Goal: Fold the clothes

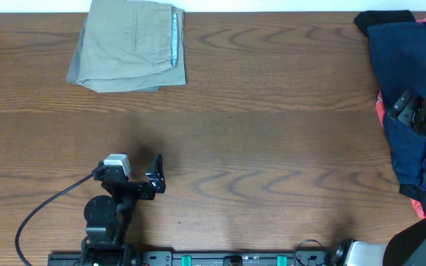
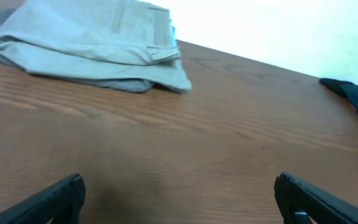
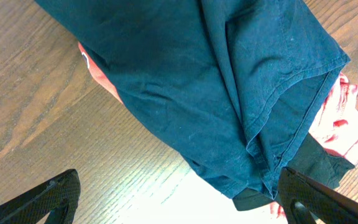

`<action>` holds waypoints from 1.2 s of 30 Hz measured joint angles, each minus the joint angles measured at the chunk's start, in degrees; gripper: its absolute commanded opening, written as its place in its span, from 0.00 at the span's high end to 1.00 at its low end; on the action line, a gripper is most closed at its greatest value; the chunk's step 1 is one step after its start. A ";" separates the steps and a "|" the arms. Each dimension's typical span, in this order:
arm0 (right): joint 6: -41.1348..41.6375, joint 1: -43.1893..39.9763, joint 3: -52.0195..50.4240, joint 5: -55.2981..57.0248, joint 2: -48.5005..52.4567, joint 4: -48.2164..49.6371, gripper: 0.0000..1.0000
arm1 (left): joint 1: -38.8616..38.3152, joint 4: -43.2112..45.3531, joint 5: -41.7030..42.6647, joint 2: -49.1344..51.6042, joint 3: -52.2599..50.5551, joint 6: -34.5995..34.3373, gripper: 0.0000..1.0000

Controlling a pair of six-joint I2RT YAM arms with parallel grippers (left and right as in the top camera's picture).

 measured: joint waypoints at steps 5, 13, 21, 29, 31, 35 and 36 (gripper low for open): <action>0.00 0.00 0.00 0.00 0.00 -0.02 0.01 | 1.86 2.01 0.04 -1.84 -0.85 0.02 0.02; 0.00 0.00 0.00 0.00 0.00 -0.02 0.01 | 2.14 3.85 0.09 -6.43 -1.53 2.82 0.02; 0.00 0.00 0.00 0.00 0.00 -0.02 0.01 | 2.14 3.87 0.07 -6.51 -1.60 5.90 0.02; 0.00 0.00 0.00 0.00 0.00 -0.02 0.01 | 2.14 3.87 0.07 -6.49 -1.60 6.25 0.02; 0.00 0.00 0.00 0.00 0.00 -0.02 0.01 | 2.14 3.87 0.07 -6.51 -1.60 6.25 0.02; 0.00 0.00 0.00 0.00 0.00 -0.04 0.01 | 2.14 3.87 0.07 -6.51 -1.60 6.25 0.02; 0.00 0.00 0.00 0.00 0.00 -0.04 0.01 | 2.14 3.87 0.07 -6.51 -1.60 6.25 0.02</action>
